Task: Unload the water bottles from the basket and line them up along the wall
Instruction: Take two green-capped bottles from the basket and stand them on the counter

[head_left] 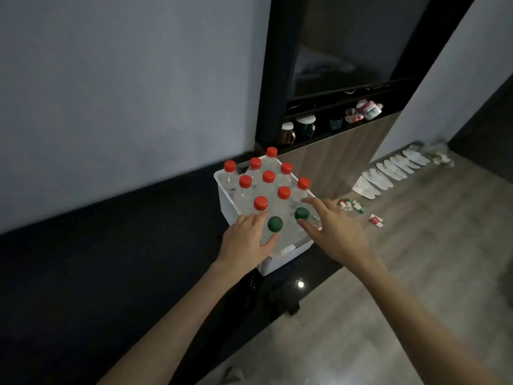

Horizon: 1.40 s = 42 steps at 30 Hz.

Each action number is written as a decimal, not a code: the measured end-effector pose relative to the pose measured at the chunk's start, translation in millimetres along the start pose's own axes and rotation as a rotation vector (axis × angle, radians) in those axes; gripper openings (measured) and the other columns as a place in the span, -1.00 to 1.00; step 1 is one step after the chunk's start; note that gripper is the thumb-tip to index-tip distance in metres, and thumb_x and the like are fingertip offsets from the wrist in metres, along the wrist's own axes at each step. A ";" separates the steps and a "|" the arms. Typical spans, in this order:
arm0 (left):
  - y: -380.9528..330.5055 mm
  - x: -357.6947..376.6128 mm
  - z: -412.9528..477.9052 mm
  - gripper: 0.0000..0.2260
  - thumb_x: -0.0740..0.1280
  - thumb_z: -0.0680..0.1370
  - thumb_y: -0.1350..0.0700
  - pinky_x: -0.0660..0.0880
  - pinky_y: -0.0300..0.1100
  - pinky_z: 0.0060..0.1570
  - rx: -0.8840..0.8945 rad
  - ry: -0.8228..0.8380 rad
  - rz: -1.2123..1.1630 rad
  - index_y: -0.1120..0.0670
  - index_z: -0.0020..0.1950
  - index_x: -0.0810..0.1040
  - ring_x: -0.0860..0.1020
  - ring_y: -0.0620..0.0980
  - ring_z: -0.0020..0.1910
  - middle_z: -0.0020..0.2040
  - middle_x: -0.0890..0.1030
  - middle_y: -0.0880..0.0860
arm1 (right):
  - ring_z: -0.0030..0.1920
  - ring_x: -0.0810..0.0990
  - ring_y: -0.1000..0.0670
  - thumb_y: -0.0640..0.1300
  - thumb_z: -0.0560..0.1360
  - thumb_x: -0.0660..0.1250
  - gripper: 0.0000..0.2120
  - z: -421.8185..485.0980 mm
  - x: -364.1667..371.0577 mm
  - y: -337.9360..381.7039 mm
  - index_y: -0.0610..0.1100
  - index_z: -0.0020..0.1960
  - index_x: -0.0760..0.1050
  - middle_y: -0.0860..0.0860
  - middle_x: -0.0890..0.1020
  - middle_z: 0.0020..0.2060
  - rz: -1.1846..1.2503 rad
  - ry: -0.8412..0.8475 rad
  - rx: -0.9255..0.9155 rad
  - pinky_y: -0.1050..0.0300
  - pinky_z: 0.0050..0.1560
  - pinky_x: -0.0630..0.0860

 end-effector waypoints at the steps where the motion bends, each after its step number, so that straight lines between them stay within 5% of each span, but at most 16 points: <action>1: 2.1 6.2 4.0 -0.56 0.28 0.56 -0.14 0.51 -0.12 0.05 -0.008 0.014 -0.005 0.01 0.37 0.38 0.50 -0.01 0.17 0.19 0.57 -0.01 | 0.11 0.56 -0.02 0.24 0.54 0.19 -0.54 6.1 5.0 -4.2 0.10 0.39 0.31 0.04 0.52 0.21 0.007 0.015 0.009 -0.04 -0.13 0.61; 10: 10.0 49.3 11.6 -0.51 0.37 0.48 -0.15 0.49 -0.17 0.13 -0.175 -0.119 -0.148 0.02 0.35 0.46 0.45 -0.10 0.18 0.18 0.58 -0.04 | 0.07 0.55 -0.02 0.10 0.53 0.29 -0.61 45.7 57.4 -34.1 -0.01 0.30 0.38 -0.01 0.48 0.16 0.097 0.235 -0.195 0.04 -0.01 0.60; 15: 7.9 68.6 7.1 -0.53 0.40 0.41 -0.21 0.45 -0.23 0.16 -0.331 -0.259 -0.241 0.01 0.22 0.55 0.36 -0.23 0.14 0.14 0.58 -0.17 | -0.20 0.58 -0.09 0.27 0.47 0.13 -0.54 60.3 71.4 -41.7 -0.13 0.02 0.41 -0.04 0.55 -0.12 0.171 0.272 -0.306 -0.09 -0.26 0.57; 18: 5.5 72.1 7.2 -0.56 0.42 0.37 -0.21 0.40 -0.25 0.18 -0.447 -0.329 -0.307 -0.02 0.16 0.61 0.40 -0.26 0.14 0.10 0.59 -0.24 | -0.18 0.57 -0.06 0.10 0.48 0.34 -0.68 65.9 76.7 -45.9 -0.14 -0.03 0.37 -0.03 0.59 -0.12 0.362 0.304 -0.295 -0.08 -0.22 0.55; 25: -1.9 72.5 17.9 -0.81 0.58 0.33 0.21 0.44 -0.46 0.02 -0.565 -0.535 -0.497 0.14 -0.08 0.71 0.60 -0.29 -0.02 -0.11 0.71 -0.04 | -0.13 0.58 0.09 -0.11 0.43 0.47 -0.74 80.1 81.4 -46.3 -0.13 -0.03 0.41 0.05 0.62 -0.15 0.614 0.376 -0.366 0.10 -0.09 0.54; 29: -6.2 71.5 19.2 -0.81 0.55 0.33 0.13 0.62 -0.10 -0.02 -0.574 -0.616 -0.536 0.17 -0.11 0.71 0.68 -0.12 -0.11 -0.14 0.72 -0.01 | -0.04 0.60 0.16 -0.09 0.46 0.45 -0.75 77.8 83.9 -48.1 -0.08 0.04 0.43 0.12 0.64 -0.05 0.677 0.392 -0.388 0.25 -0.03 0.56; 34: -5.6 69.8 19.9 -0.82 0.53 0.35 -0.01 0.54 0.18 0.03 -0.637 -0.611 -0.441 0.02 -0.12 0.72 0.69 -0.14 -0.15 -0.19 0.72 -0.13 | -0.20 0.58 0.19 -0.11 0.48 0.43 -0.78 77.9 79.5 -52.8 -0.01 -0.07 0.36 0.19 0.56 -0.21 0.710 0.389 -0.358 0.34 -0.21 0.49; 38: -18.9 46.0 29.8 -0.85 0.55 0.35 0.19 0.60 -0.23 -0.04 -0.645 -0.674 -0.513 0.15 -0.10 0.71 0.69 -0.15 -0.13 -0.17 0.72 -0.06 | -0.34 0.53 0.11 -0.13 0.49 0.42 -0.82 86.4 56.3 -44.4 -0.05 -0.12 0.40 0.13 0.50 -0.33 0.767 0.294 -0.385 0.17 -0.37 0.52; 42: -31.3 10.1 39.6 -0.85 0.56 0.36 0.21 0.62 -0.17 -0.08 -0.638 -0.722 -0.529 0.16 -0.10 0.71 0.70 -0.08 -0.13 -0.16 0.73 -0.02 | -0.34 0.52 0.08 -0.11 0.46 0.44 -0.85 107.0 6.5 -30.4 -0.09 -0.16 0.47 0.09 0.53 -0.36 0.775 0.151 -0.464 0.21 -0.32 0.45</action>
Point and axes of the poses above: each hand's wrist, its own z-axis towards the middle knuckle, its own x-axis out of the palm, y = z × x, the point moved 4 cm from there along z, towards the middle knuckle
